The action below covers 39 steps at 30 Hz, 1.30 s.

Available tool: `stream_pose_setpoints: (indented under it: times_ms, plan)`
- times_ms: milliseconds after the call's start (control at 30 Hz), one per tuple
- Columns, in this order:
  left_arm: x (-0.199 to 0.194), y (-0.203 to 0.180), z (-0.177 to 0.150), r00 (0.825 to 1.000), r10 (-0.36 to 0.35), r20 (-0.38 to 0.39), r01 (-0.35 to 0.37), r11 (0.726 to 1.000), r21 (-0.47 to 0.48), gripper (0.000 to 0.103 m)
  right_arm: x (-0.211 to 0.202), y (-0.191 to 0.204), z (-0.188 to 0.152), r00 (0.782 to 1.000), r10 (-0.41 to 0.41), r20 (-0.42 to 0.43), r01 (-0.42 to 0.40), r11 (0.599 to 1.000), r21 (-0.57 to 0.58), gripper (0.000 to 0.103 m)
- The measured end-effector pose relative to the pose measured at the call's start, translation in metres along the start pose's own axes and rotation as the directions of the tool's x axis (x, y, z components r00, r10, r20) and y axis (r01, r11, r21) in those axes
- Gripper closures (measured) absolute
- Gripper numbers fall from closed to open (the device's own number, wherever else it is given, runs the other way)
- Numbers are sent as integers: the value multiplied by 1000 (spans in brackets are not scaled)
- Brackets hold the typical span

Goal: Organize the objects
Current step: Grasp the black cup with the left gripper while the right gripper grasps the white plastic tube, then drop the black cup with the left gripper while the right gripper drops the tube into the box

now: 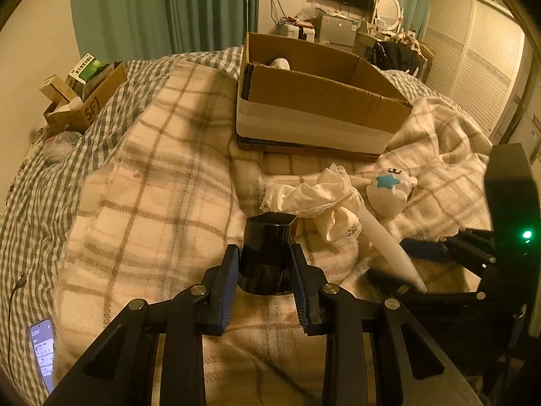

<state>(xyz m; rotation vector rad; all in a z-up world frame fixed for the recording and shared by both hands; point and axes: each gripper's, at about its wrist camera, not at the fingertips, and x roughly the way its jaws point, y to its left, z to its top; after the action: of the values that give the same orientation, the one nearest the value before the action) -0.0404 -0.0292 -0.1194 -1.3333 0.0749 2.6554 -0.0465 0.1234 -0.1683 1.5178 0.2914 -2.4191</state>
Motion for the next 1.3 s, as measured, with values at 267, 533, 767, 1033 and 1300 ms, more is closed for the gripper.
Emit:
stream_pose_setpoints:
  times_ms: [267,533,767,1033,1300]
  plan:
    - [-14,2,1,999,-2,52,3,1000,-25,73,-43,-7,-3,997,-1,77,0,1000,14,93]
    - [-29,1,11,997,-21,74,24,998,-52,74,-104,-21,5,977,-59,205,57,998,16,93]
    - [-52,-4,52,988,-39,150,48,997,-55,74,-152,-38,49,932,-89,352,75,996,53,93]
    - [-80,-11,143,966,-14,258,18,1000,-10,74,-179,-64,122,873,-66,483,34,997,75,93]
    - [-52,-23,207,952,40,304,-47,999,17,74,-144,-76,182,868,-40,495,42,999,7,93]
